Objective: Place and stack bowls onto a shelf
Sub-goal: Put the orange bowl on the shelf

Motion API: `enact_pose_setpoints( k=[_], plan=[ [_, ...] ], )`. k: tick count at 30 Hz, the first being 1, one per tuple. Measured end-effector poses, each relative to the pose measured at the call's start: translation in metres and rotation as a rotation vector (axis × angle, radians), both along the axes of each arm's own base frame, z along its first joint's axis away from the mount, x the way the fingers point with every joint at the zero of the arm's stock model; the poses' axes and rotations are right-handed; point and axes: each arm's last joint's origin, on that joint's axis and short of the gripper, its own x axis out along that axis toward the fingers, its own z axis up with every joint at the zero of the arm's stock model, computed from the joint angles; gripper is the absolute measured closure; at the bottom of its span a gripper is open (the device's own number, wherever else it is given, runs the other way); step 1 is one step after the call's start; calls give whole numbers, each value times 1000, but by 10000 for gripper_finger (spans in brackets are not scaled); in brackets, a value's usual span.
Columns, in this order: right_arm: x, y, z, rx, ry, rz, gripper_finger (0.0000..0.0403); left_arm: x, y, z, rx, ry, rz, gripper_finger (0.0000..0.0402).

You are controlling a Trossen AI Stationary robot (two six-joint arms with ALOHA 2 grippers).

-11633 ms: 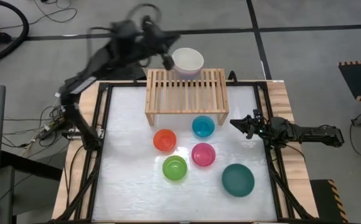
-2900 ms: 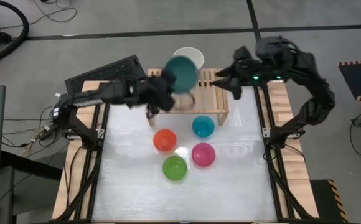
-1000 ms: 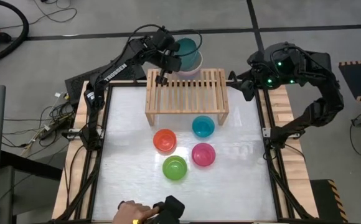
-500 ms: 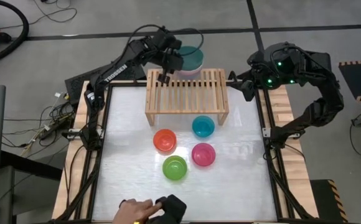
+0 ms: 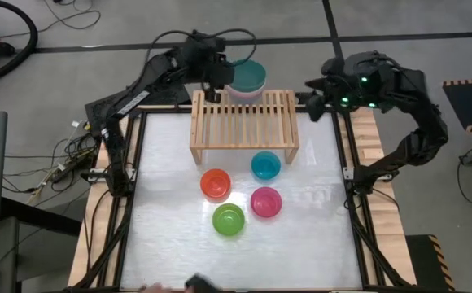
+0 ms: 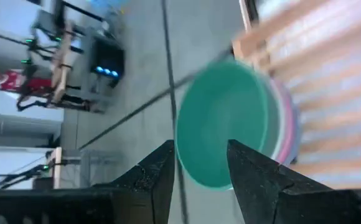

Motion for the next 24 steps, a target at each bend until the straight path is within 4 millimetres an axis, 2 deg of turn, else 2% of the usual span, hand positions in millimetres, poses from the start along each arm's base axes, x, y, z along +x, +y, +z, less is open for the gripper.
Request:
enact_pose_setpoints(
  k=[3,7,9,11,14,16,19,24],
  plan=[
    [19,-2,-6,-73,-17,71,136,-27,-30,33,-135,-213,-89,267],
    [27,8,-20,-30,25,222,143,-86,-70,79,-421,-493,-320,269],
    [22,17,-32,39,100,264,145,-118,-89,93,-546,-556,-357,273],
    [19,28,-46,109,160,288,147,-144,-107,95,-682,-543,-347,276],
    [22,46,-72,200,231,294,147,-166,-130,82,-882,-428,-285,278],
    [26,57,-92,250,291,291,147,-170,-142,70,-1015,-337,-239,278],
    [25,71,-120,330,360,263,147,-161,-158,50,-1125,-237,-153,278],
    [17,94,-161,416,446,224,148,-142,-184,-3,-1041,-28,-42,278]
  ],
)
